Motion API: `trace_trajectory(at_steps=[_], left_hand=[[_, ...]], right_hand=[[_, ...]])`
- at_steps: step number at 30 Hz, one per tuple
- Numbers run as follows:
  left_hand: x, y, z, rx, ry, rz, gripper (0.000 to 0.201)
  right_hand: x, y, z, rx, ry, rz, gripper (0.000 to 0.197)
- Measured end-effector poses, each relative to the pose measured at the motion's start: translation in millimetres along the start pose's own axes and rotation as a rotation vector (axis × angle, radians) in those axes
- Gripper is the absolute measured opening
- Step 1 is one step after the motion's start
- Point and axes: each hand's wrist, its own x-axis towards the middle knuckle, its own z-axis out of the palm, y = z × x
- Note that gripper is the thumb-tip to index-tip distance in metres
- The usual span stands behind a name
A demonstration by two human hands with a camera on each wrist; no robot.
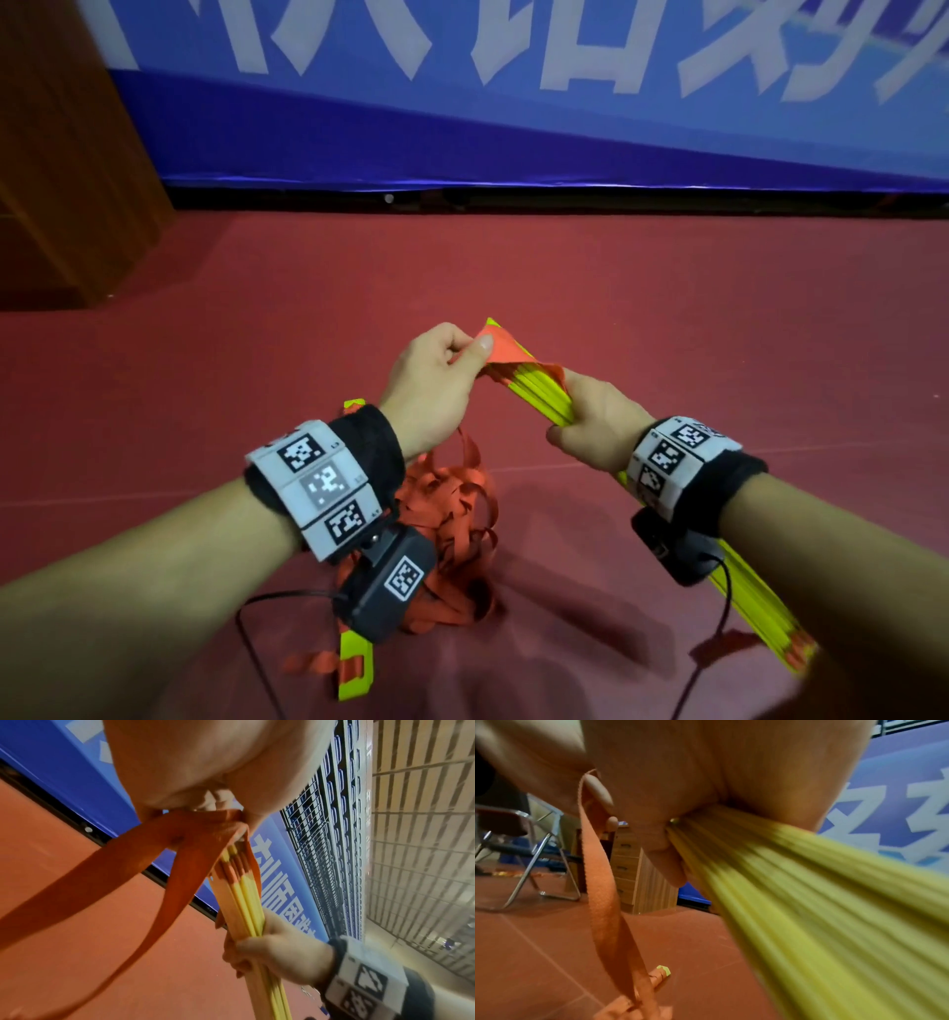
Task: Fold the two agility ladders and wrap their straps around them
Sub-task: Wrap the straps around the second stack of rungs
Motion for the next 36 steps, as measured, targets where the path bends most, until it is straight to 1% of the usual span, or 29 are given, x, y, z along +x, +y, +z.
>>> trace_trajectory(at_steps=[1,2,4,5,8,10,12,15,17,19,20,21,23,25,27,29,30,33,34,35,36], left_hand=[[0,-1,3,0.003,0.015,0.005,0.028],[-1,-2,4,0.007,0.023,0.011,0.029],[0,-4,4,0.02,0.027,0.026,0.033],[1,-6,4,0.023,0.024,0.041,0.033],[6,-13,2,0.024,0.023,0.083,0.035],[7,-17,1,0.007,0.011,0.066,0.04],[5,-19,5,-0.038,-0.016,0.052,0.042],[4,-15,8,-0.078,-0.02,0.064,0.04],[6,-14,8,-0.107,-0.017,0.055,0.048],[8,-15,6,-0.124,-0.008,0.023,0.061],[9,-14,4,-0.114,-0.011,0.011,0.065],[9,-13,2,-0.101,-0.038,0.022,0.062],[4,-5,2,-0.11,-0.137,0.071,0.044],[-5,7,5,-0.176,-0.225,0.091,0.031],[-11,17,9,-0.233,-0.246,0.112,0.015],[-14,23,11,-0.274,-0.229,0.129,0.008],[-14,25,12,-0.274,-0.214,0.14,0.01],[-8,16,16,-0.185,-0.094,0.156,0.028],[-7,13,17,-0.158,-0.051,0.153,0.032],[-6,11,19,-0.141,-0.007,0.151,0.036],[-6,10,22,-0.119,0.041,0.147,0.043]], right_hand=[[2,-1,0,0.036,0.0,0.004,0.055],[4,-1,1,0.067,0.001,0.004,0.052],[8,-2,1,0.147,-0.001,0.007,0.034],[9,-2,2,0.21,-0.014,0.013,0.03],[11,-2,4,0.427,-0.073,0.028,0.027],[11,-1,4,0.563,-0.095,0.048,0.024],[10,-3,6,0.676,-0.122,0.06,0.024],[9,-8,7,0.852,-0.19,0.038,0.025],[6,-12,5,0.943,-0.253,0.007,0.026],[3,-13,0,0.976,-0.349,-0.012,0.032],[2,-14,-2,0.982,-0.397,-0.021,0.034],[0,-14,-4,0.986,-0.441,-0.032,0.036],[-2,-14,-5,1.002,-0.511,-0.046,0.039],[-3,-14,-5,1.018,-0.557,-0.059,0.046],[-3,-11,-3,1.03,-0.571,-0.062,0.053],[-2,-9,0,1.053,-0.571,-0.049,0.051],[-2,-10,1,1.066,-0.568,-0.04,0.048],[-6,-16,3,1.076,-0.58,-0.028,0.024],[-5,-16,5,1.084,-0.577,-0.008,0.022],[-4,-17,8,1.088,-0.562,0.004,0.029],[-2,-17,10,1.06,-0.527,0.008,0.043]])
